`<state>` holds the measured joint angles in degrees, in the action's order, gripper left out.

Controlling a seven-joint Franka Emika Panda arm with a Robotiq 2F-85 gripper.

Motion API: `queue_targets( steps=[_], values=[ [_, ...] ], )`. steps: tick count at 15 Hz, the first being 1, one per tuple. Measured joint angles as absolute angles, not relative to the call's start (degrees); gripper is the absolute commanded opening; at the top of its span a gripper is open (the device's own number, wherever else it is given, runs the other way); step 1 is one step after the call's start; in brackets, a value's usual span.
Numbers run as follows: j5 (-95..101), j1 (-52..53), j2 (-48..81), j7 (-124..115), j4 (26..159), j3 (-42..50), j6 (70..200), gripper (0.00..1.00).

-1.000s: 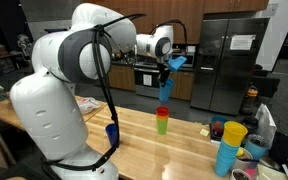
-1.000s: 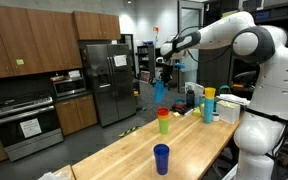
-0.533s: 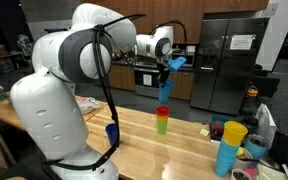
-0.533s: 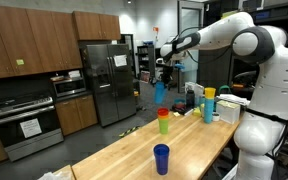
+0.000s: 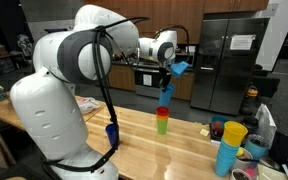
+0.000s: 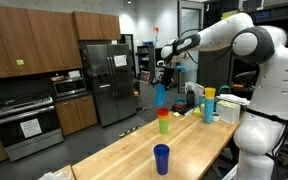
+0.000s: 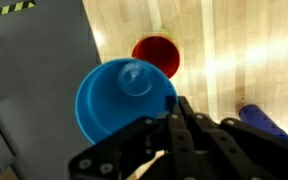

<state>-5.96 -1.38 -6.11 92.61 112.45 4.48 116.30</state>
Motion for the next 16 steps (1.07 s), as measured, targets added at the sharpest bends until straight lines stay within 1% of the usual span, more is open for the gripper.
queue_targets(
  steps=[7, 16],
  values=[
    [-6.1, -2.4, -6.1, 97.3, 113.1, 6.7, 115.0, 0.01],
    [-5.9, -2.6, -6.1, 99.9, 113.7, 6.8, 114.2, 0.01]
  ],
)
